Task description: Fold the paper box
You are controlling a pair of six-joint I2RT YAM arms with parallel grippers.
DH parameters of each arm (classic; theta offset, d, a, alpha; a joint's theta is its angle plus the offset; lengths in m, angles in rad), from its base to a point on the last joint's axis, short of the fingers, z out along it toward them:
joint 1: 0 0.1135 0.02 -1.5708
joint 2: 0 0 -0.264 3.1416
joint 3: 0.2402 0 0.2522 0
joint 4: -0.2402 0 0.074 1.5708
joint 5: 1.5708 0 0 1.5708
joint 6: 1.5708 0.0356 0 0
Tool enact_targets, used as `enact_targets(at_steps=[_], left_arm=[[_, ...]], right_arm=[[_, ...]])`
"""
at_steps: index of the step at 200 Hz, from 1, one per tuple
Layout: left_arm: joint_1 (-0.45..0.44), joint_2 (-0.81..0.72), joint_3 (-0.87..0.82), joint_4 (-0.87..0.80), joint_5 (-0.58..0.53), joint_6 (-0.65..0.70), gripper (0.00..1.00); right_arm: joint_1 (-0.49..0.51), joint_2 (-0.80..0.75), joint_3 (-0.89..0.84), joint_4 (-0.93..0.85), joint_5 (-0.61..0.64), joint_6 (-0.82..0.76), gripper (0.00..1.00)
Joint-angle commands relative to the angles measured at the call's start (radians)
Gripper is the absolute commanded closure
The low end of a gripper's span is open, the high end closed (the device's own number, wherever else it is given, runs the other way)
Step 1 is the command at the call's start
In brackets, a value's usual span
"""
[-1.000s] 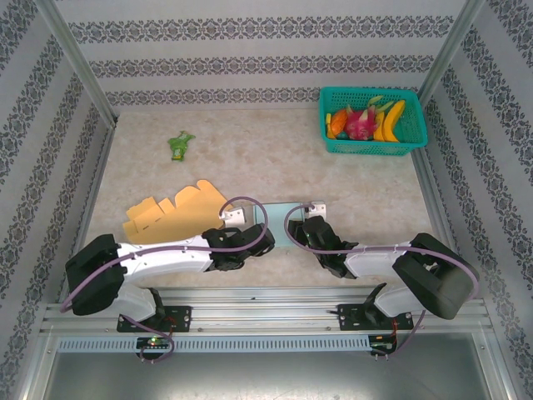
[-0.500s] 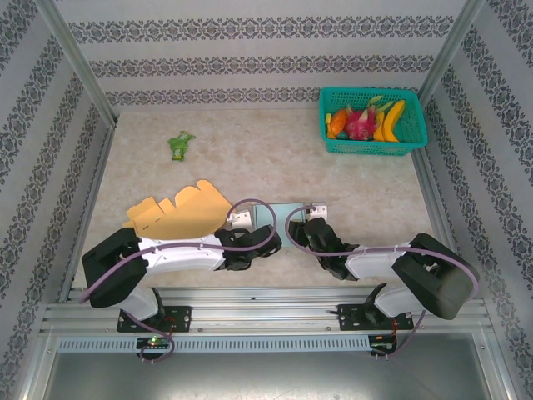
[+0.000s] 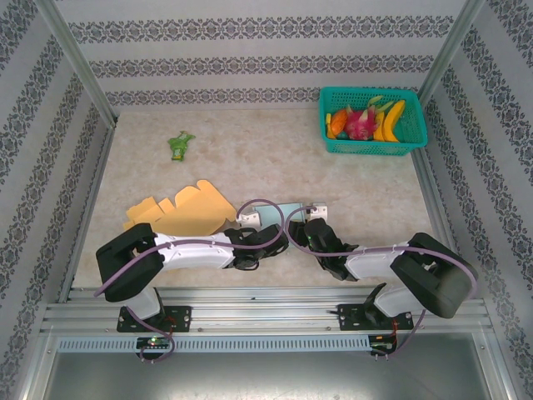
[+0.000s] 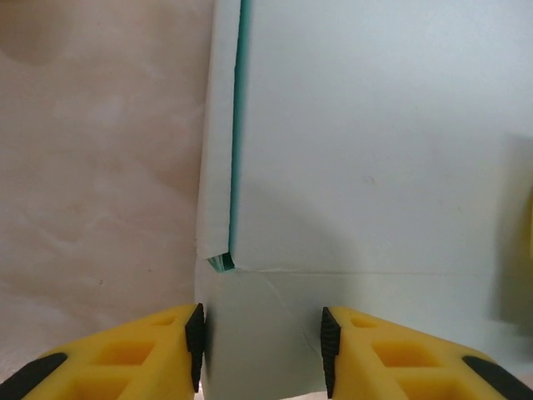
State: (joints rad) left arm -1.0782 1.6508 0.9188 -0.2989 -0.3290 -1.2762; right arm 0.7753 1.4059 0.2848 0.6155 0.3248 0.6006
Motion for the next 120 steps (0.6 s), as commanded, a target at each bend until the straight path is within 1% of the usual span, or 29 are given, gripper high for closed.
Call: enact_targets(at_steps=[1,18,35,99,120], left_arm=[[-0.012,0.009,0.031,0.032,0.000,0.023,0.59],[-0.012,0.006,0.021,0.026,-0.015,0.021,0.60],[-0.012,-0.008,0.002,0.049,-0.007,0.014,0.62],[-0.011,-0.036,0.021,0.066,0.029,0.041,0.63],[-0.011,-0.036,0.025,0.058,0.020,0.044,0.63]], right_arm=[[0.012,0.040,-0.027,-0.063,-0.023,0.012,0.54],[0.012,0.047,-0.027,-0.057,-0.024,0.013,0.54],[0.012,0.056,-0.026,-0.055,-0.024,0.011,0.54],[0.017,0.086,-0.013,-0.045,-0.023,0.018,0.54],[0.020,0.094,-0.013,-0.042,-0.023,0.020,0.54]])
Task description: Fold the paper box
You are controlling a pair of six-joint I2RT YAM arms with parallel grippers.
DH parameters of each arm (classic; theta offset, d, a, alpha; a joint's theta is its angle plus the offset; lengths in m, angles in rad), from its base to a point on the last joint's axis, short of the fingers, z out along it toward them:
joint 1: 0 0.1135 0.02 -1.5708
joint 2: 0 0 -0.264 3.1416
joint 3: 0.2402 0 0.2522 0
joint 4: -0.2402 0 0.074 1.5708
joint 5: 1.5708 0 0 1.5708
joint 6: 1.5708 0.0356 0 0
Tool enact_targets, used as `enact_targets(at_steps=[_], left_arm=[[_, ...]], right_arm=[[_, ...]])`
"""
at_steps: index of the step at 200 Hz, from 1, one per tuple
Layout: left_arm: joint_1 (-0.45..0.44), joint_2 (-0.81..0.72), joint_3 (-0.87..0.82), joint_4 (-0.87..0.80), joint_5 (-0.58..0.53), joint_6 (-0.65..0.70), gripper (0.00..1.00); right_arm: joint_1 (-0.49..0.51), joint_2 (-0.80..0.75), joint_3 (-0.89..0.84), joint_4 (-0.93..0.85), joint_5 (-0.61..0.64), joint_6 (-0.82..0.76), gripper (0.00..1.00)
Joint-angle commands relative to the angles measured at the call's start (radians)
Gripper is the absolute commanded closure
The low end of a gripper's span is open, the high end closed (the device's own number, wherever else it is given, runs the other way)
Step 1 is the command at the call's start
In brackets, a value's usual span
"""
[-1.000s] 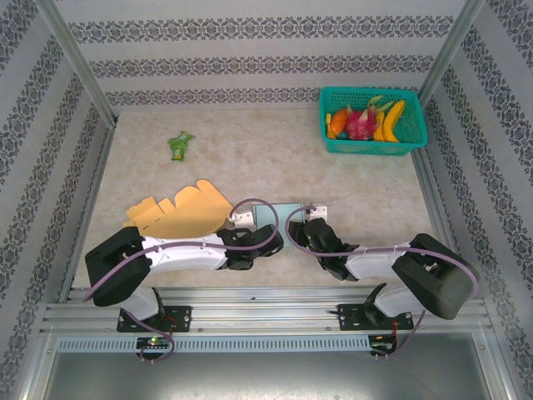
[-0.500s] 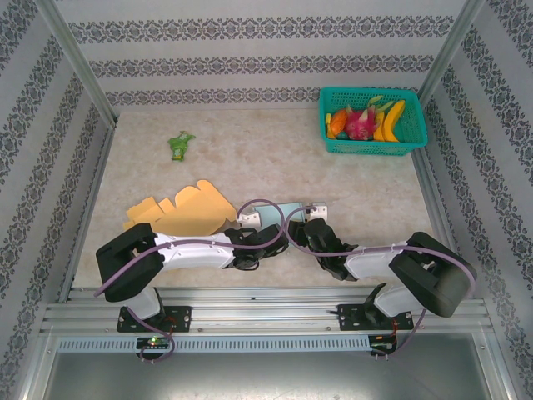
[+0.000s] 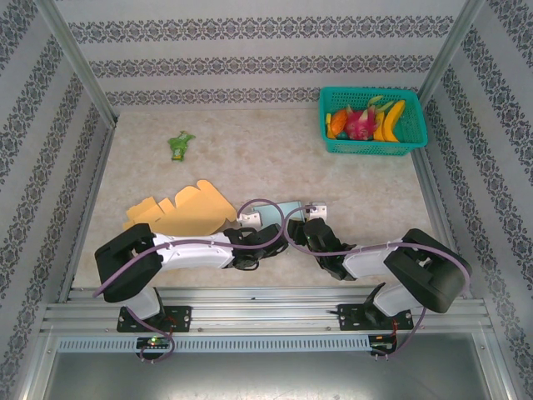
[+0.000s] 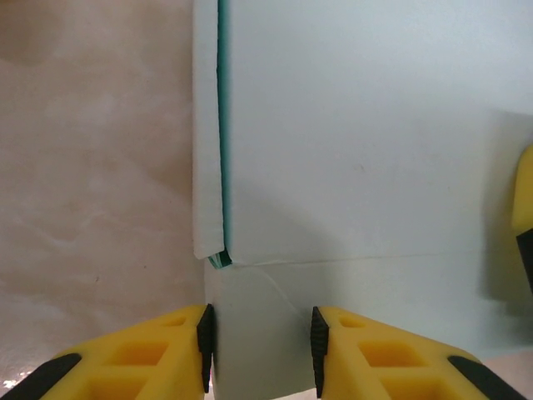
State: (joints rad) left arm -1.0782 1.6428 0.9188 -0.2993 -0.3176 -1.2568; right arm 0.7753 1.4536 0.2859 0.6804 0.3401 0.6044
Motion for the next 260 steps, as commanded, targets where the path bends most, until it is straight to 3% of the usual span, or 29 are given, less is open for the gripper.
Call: enact_targets(at_steps=[1,102,197,260], left_arm=[[-0.011,-0.028,0.025,0.058,0.008,0.025,0.63],[-0.010,-0.052,-0.063,0.013,-0.120,-0.006,0.64],[-0.009,-0.019,-0.026,0.087,-0.033,0.036,0.65],[-0.009,-0.008,-0.045,0.068,-0.086,0.016,0.67]], right_arm=[[0.020,0.047,-0.014,-0.108,-0.038,0.016,0.54],[0.019,0.023,-0.016,-0.121,-0.038,0.008,0.54],[0.019,-0.006,-0.010,-0.146,-0.049,0.003,0.54],[0.019,-0.007,-0.009,-0.150,-0.050,-0.002,0.54]])
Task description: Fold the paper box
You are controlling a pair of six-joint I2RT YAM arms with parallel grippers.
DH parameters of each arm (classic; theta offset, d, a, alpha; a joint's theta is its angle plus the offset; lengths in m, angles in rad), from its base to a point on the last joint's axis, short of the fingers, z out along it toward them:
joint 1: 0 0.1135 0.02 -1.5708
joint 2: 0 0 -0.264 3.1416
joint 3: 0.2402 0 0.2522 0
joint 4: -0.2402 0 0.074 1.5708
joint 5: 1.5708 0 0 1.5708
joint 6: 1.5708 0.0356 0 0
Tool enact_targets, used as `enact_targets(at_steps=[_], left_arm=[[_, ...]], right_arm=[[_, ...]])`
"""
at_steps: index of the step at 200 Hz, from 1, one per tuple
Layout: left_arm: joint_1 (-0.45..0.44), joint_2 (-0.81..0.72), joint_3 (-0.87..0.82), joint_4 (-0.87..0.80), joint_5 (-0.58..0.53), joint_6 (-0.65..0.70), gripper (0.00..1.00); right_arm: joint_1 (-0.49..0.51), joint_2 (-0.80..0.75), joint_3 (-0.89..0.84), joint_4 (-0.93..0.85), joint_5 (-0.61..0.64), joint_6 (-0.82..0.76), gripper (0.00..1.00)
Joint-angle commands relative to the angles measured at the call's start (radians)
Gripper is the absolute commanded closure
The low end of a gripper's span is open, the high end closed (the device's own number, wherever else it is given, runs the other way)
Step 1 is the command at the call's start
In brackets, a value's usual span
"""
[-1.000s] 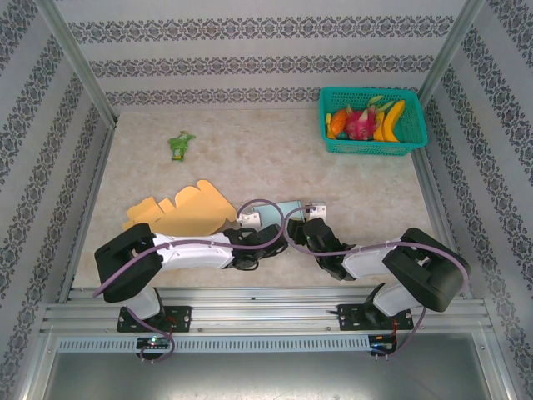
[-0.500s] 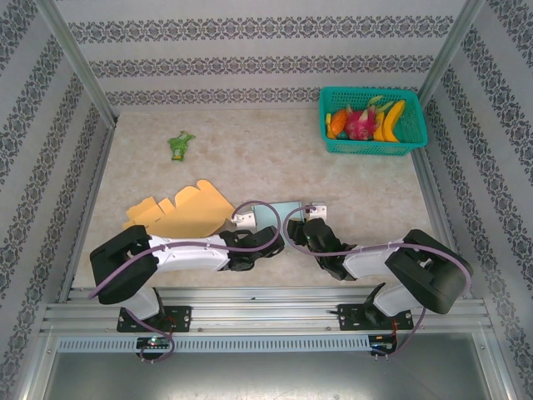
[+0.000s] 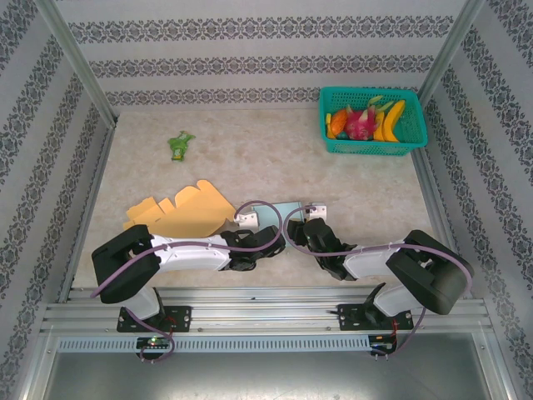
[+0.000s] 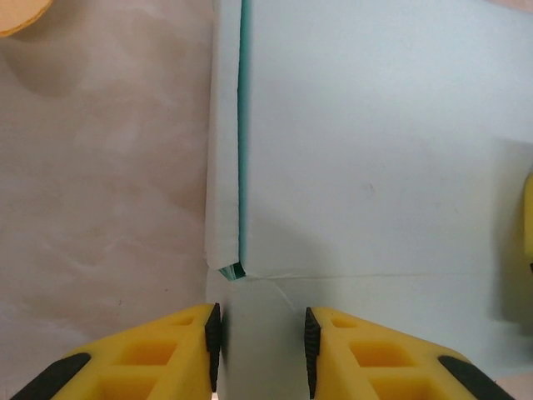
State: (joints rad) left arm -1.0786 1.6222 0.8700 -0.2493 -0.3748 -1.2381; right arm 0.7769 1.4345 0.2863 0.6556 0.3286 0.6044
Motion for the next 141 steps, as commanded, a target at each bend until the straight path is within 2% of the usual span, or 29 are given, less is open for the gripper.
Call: enact_targets(at_steps=[1,57,141], left_arm=[[-0.009,0.013,0.003,0.018,-0.029,-0.003,0.67],[-0.006,0.007,0.007,0.046,0.006,0.009,0.68],[-0.007,0.013,-0.046,0.052,-0.025,-0.017,0.69]], right_arm=[[0.018,0.012,-0.008,-0.126,-0.038,-0.001,0.54],[0.018,0.013,-0.009,-0.123,-0.040,0.002,0.54],[0.019,-0.015,-0.025,-0.131,-0.042,0.003,0.53]])
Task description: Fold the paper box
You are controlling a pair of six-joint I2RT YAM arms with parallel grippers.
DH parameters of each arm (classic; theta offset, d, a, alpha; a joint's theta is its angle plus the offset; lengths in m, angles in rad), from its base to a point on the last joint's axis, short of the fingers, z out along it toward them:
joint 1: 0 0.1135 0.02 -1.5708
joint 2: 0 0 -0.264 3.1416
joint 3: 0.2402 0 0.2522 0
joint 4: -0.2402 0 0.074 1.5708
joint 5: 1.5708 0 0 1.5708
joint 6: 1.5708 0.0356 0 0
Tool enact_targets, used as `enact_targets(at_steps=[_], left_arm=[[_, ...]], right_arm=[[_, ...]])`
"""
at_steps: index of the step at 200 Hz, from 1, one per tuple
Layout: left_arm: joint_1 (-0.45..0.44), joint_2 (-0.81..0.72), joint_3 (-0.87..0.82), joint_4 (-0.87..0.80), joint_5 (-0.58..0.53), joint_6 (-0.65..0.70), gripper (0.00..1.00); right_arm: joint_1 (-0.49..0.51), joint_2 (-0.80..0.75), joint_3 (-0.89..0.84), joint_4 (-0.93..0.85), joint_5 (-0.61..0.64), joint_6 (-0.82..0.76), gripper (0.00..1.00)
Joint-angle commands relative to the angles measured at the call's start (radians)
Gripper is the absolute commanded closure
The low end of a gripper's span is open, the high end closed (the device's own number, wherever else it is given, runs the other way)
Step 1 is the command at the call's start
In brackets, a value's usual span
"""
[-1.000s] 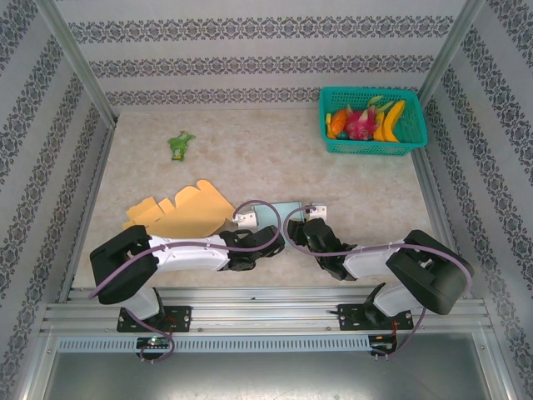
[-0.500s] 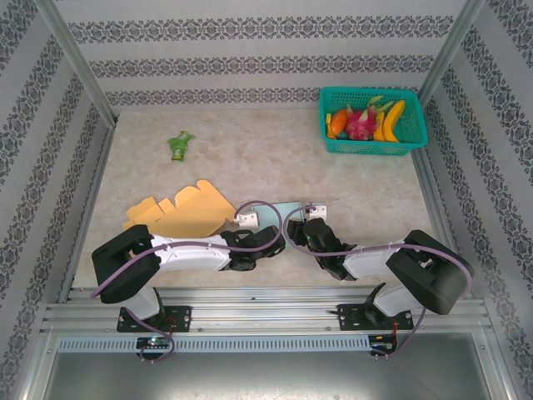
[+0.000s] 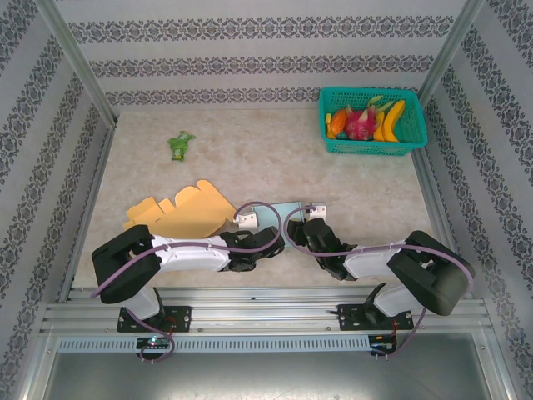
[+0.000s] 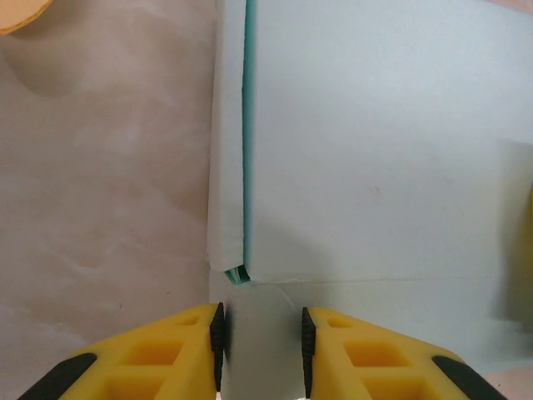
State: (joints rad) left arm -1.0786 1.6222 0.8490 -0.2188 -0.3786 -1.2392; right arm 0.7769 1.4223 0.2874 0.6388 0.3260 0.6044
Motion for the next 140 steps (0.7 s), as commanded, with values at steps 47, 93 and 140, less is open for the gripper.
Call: enact_targets(at_steps=[47,93,140], left_arm=[[-0.006,0.011,-0.028,0.020,-0.025,-0.017,0.69],[-0.007,0.008,-0.031,0.021,-0.024,-0.016,0.69],[-0.006,0.007,-0.031,0.025,-0.024,-0.016,0.69]], right_arm=[[0.018,-0.056,-0.034,-0.145,-0.045,0.005,0.52],[0.018,-0.163,-0.048,-0.214,-0.053,0.010,0.49],[0.020,-0.311,-0.081,-0.304,-0.038,0.015,0.48]])
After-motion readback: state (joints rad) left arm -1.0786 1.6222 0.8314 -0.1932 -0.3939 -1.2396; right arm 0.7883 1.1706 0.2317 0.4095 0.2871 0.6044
